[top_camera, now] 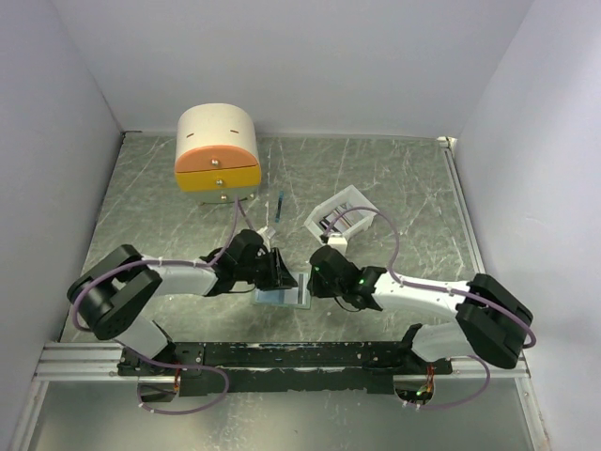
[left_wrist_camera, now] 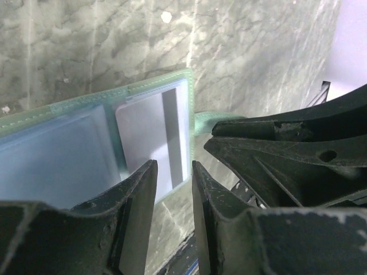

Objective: Put the credit cards into the card holder
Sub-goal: Insert the credit card into the card holder.

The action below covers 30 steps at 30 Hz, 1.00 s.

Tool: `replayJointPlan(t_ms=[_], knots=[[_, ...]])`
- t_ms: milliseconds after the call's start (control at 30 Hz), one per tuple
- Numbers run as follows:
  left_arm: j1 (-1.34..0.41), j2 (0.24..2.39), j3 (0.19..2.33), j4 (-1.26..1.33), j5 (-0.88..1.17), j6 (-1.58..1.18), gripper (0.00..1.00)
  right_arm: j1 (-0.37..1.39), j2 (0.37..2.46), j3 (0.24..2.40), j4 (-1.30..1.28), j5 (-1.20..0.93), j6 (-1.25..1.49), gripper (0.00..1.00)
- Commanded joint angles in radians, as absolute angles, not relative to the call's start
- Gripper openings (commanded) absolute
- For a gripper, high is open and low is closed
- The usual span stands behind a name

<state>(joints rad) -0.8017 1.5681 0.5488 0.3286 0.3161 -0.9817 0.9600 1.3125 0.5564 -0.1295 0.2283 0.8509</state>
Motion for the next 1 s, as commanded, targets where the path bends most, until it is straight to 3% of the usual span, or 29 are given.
replayJointPlan(t_ms=[0, 267, 467, 567, 967], knots=[[-0.810, 1.467, 0.576, 0.246, 0.262, -0.940, 0.44, 0.963, 1.240, 0.597, -0.172, 0.282, 0.779, 0.24], [-0.807, 1.301, 0.558, 0.057, 0.120, -0.897, 0.60, 0.951, 1.211, 0.700, -0.248, 0.407, 0.668, 0.30], [-0.795, 1.226, 0.566, -0.087, 0.052, -0.849, 0.68, 0.865, 1.299, 0.848, -0.284, 0.472, 0.497, 0.33], [-0.784, 1.196, 0.552, -0.122, 0.047, -0.838, 0.77, 0.826, 1.365, 0.924, -0.282, 0.531, 0.398, 0.37], [-0.696, 1.138, 0.483, -0.159, 0.114, -0.809, 0.71, 0.695, 1.687, 1.146, -0.292, 0.733, 0.061, 0.39]])
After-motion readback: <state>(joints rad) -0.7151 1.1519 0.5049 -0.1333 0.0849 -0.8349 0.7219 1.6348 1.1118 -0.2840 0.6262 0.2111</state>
